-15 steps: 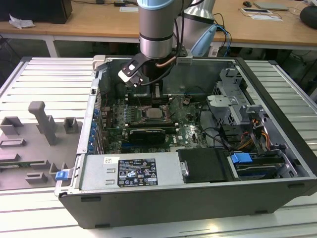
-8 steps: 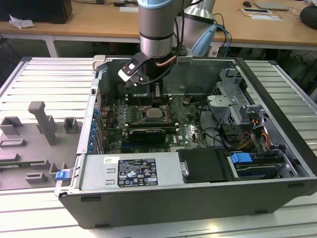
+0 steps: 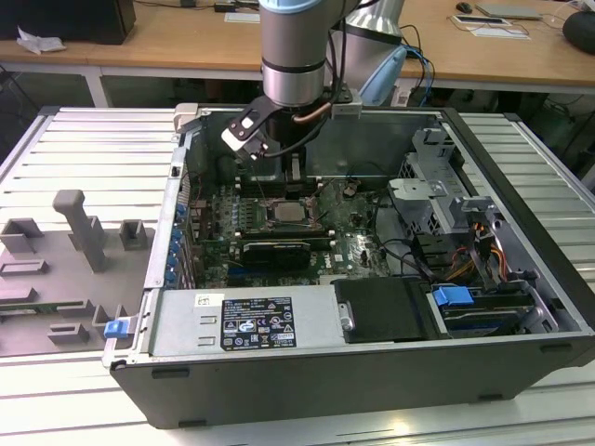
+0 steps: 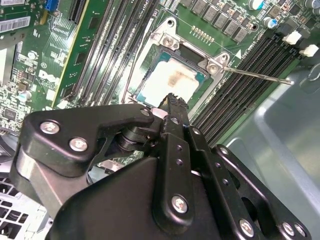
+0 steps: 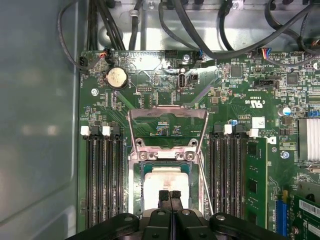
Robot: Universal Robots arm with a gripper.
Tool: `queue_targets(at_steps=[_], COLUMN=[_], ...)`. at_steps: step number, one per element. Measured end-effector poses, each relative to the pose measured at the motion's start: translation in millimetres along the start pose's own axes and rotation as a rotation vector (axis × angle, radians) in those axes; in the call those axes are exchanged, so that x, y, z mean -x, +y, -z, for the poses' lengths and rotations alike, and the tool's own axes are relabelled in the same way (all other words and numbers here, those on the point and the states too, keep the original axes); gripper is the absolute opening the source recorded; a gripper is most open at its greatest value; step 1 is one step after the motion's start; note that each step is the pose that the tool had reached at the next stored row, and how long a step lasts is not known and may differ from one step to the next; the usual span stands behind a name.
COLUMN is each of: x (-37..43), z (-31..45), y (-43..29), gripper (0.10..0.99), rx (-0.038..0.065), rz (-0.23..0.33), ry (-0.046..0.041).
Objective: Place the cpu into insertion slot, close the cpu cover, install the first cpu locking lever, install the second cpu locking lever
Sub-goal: 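Close the cpu cover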
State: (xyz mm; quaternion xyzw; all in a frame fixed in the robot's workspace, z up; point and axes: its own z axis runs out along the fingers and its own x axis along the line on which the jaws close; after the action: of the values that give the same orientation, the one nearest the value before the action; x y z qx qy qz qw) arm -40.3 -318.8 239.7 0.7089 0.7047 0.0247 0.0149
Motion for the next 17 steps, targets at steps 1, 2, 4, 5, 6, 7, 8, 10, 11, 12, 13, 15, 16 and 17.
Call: queue_targets(at_steps=[1, 2, 4, 5, 6, 7, 8, 10, 11, 12, 13, 15, 16, 17], x=[0.0, 0.0, 0.0, 0.0, 0.0, 0.0, -0.1, -0.1, -0.1, -0.1, -0.1, -0.1, -0.1, -0.1], z=[0.3, 0.7, 1.6, 2.1, 2.5, 2.9, 3.2, 3.7, 4.0, 4.3, 4.8, 5.6, 5.9, 6.0], y=[0.0, 0.0, 0.1, 0.1, 0.2, 0.2, 0.2, 0.2, 0.2, 0.2, 0.3, 0.3, 0.3, 0.4], gripper=[0.106, 0.106, 0.106, 0.106, 0.106, 0.106, 0.106, 0.106, 0.106, 0.106, 0.106, 0.106, 0.106, 0.106], rx=[0.000, 0.000, 0.000, 0.000, 0.000, 0.000, 0.000, 0.000, 0.000, 0.000, 0.000, 0.000, 0.000, 0.000], rz=[0.000, 0.000, 0.000, 0.000, 0.000, 0.000, 0.000, 0.000, 0.000, 0.000, 0.000, 0.000, 0.000, 0.000], ry=[0.0000, 0.0000, 0.0000, 0.0001, 0.0000, 0.0001, 0.0000, 0.0000, 0.0000, 0.0000, 0.0000, 0.0000, 0.0001, 0.0001])
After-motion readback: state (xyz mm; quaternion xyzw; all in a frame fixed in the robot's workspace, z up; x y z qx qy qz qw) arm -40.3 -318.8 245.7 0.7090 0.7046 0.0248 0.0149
